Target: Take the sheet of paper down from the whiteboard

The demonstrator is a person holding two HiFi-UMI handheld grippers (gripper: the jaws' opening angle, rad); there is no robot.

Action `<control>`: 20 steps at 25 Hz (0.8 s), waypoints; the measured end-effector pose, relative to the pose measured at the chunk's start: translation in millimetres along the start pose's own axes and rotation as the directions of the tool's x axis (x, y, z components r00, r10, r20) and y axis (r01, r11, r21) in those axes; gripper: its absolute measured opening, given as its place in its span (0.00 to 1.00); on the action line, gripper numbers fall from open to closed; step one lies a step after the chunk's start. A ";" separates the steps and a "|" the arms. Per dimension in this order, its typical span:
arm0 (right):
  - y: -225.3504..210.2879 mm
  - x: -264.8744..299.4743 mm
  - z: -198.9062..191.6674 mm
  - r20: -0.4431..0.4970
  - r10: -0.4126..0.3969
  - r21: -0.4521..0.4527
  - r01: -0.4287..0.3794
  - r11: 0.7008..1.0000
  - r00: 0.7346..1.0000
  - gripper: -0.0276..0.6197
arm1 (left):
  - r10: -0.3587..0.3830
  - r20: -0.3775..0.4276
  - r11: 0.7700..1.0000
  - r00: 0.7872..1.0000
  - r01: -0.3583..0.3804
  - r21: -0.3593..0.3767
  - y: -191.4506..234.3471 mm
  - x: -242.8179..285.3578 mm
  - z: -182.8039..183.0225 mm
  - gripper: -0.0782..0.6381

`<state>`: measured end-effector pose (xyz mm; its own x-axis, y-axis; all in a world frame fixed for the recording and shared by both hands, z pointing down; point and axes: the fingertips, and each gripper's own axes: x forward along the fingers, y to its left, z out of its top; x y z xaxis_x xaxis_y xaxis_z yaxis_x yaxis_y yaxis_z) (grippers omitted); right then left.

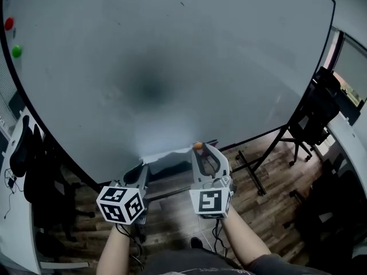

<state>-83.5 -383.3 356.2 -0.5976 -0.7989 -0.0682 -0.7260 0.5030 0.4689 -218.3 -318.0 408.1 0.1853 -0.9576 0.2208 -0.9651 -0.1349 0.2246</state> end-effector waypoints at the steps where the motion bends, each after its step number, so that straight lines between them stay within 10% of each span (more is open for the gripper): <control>1: 1.9 -6.1 2.0 -0.011 -0.010 -0.001 0.010 1.000 1.000 0.23 | -0.011 -0.008 1.000 1.000 0.011 0.001 -0.7 -6.5 -3.4 0.13; 20: 68.1 -148.1 35.8 -0.142 -0.220 -0.018 0.220 0.975 0.965 0.23 | -0.231 -0.051 0.973 0.972 0.231 -0.018 -5.2 -151.0 -62.0 0.13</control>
<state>-56.7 -218.9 366.7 -0.3681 -0.9287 -0.0438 -0.8333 0.3087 0.4586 -229.7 -157.0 432.5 0.4126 -0.8862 0.2109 -0.8928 -0.3476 0.2864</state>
